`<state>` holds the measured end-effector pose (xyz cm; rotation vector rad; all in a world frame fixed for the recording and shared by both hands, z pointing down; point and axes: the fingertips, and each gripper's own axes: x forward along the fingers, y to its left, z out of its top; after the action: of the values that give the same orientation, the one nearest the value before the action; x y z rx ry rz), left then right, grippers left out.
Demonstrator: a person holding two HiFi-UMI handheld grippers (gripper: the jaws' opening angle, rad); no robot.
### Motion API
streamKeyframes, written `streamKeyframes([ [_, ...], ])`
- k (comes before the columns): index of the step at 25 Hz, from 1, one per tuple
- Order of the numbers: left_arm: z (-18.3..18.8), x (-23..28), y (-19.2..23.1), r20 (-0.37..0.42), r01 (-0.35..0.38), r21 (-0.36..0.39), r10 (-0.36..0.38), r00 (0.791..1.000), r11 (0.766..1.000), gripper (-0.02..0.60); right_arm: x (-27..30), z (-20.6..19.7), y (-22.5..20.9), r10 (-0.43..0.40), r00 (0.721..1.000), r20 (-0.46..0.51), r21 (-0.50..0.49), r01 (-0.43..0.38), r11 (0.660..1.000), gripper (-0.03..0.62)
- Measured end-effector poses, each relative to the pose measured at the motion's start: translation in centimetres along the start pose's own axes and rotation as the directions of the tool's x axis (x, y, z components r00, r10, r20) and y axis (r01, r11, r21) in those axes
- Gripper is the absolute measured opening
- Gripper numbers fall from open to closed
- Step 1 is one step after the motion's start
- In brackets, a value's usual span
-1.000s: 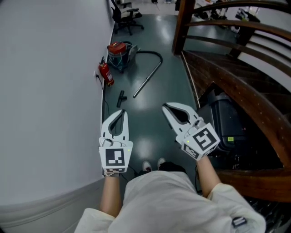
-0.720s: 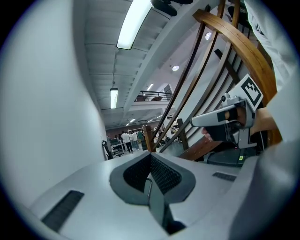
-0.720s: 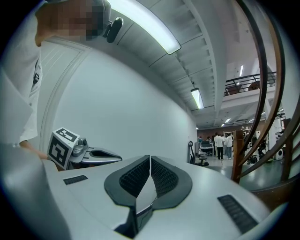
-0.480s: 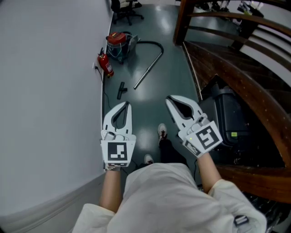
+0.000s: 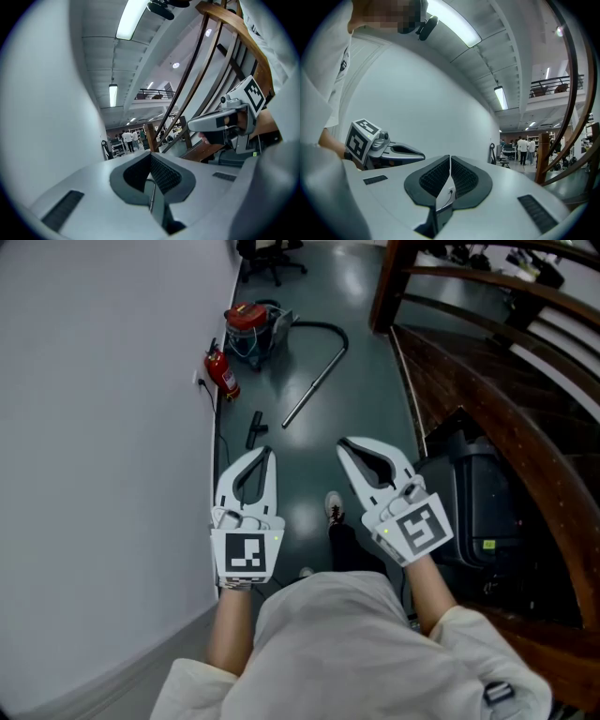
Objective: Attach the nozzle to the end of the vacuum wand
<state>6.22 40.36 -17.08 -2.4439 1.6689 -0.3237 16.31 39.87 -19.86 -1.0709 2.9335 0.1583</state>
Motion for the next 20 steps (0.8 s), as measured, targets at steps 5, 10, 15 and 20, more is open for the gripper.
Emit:
streamKeyframes([
  [5,0.0,5.4,1.6,-0.019,-0.001,-0.002,0.001,1.0,1.0,-0.002,3.7,-1.1,-4.5,0.021,1.0,-0.021,0.012,-0.02,1.0,0.028],
  [10,0.4,9.9,2.3,-0.026,-0.016,-0.019,0.016,1.0,1.0,-0.002,6.0,-1.5,-8.6,0.042,0.999,-0.033,0.01,-0.042,0.999,0.028],
  [15,1.0,13.9,2.9,-0.036,-0.029,-0.024,0.028,0.999,0.999,-0.002,7.4,-1.9,-12.6,0.036,0.998,-0.05,0.015,-0.035,0.999,0.028],
  [20,1.0,17.0,3.6,-0.041,-0.042,-0.023,0.041,0.998,0.999,-0.002,8.7,-2.0,-15.5,0.048,0.998,-0.047,0.018,-0.047,0.999,0.028],
])
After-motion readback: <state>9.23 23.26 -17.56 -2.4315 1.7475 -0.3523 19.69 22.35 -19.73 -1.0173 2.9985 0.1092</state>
